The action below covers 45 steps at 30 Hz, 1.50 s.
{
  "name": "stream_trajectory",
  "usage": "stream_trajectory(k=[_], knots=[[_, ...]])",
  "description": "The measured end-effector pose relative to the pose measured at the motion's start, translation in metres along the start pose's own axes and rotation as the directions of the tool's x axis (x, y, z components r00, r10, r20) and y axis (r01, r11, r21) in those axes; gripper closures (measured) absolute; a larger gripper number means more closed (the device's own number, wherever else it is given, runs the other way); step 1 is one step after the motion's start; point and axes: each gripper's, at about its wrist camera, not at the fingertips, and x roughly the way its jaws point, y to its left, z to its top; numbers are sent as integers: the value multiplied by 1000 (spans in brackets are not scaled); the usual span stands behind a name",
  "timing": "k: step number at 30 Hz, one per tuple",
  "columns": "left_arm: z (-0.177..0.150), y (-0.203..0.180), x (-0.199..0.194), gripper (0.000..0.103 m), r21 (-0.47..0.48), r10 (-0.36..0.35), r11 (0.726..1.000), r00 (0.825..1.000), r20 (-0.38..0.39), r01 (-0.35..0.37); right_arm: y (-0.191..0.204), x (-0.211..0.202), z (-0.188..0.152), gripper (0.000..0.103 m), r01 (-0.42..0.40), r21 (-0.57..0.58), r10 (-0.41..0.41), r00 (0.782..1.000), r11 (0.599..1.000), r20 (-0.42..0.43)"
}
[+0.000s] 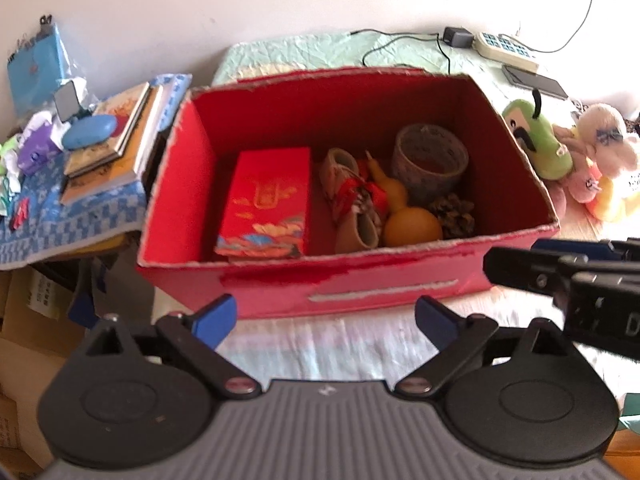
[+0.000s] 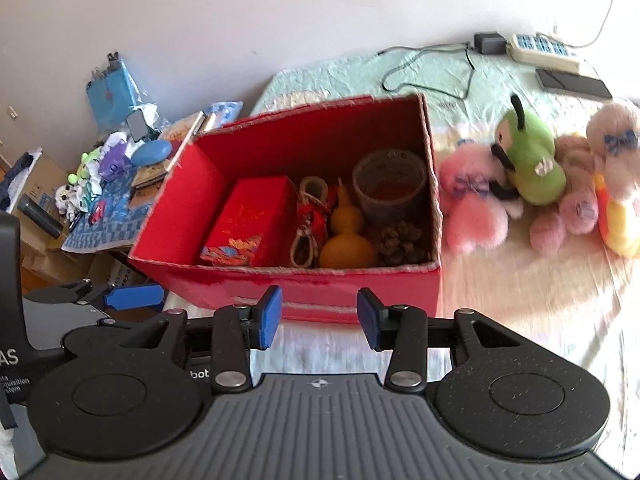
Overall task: Organize objects
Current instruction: 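Withdraw the right gripper up and away from the red box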
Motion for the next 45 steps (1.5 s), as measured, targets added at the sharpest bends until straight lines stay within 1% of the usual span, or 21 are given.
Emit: stream_trajectory(k=[6,10,18,24,27,33,40,45], knots=[[-7,-10,14,7,27,22,999,999,-45,-21,-5,4,-8,58,43,9,-43,999,999,-6],[-10,-11,25,8,31,60,998,995,-77,-58,-7,9,-12,58,57,15,-57,998,998,-15],[-12,-6,31,7,27,118,993,989,-90,-117,-5,21,-15,58,87,19,-86,996,996,-27],[-14,2,35,7,8,117,993,987,-111,-116,0,28,-16,57,104,13,-104,994,994,-39],[-13,5,32,7,7,121,993,987,-102,-121,4,29,-15,53,109,9,-109,993,994,-37],[-10,12,26,7,-3,118,993,988,-98,-118,10,27,-11,52,129,6,-129,991,992,-25],[0,18,8,8,-4,122,993,991,-52,-122,18,19,-6,52,148,3,-148,989,989,-9],[9,22,-13,8,-6,101,995,995,5,-101,24,-9,2,52,129,-9,-129,990,992,60]])
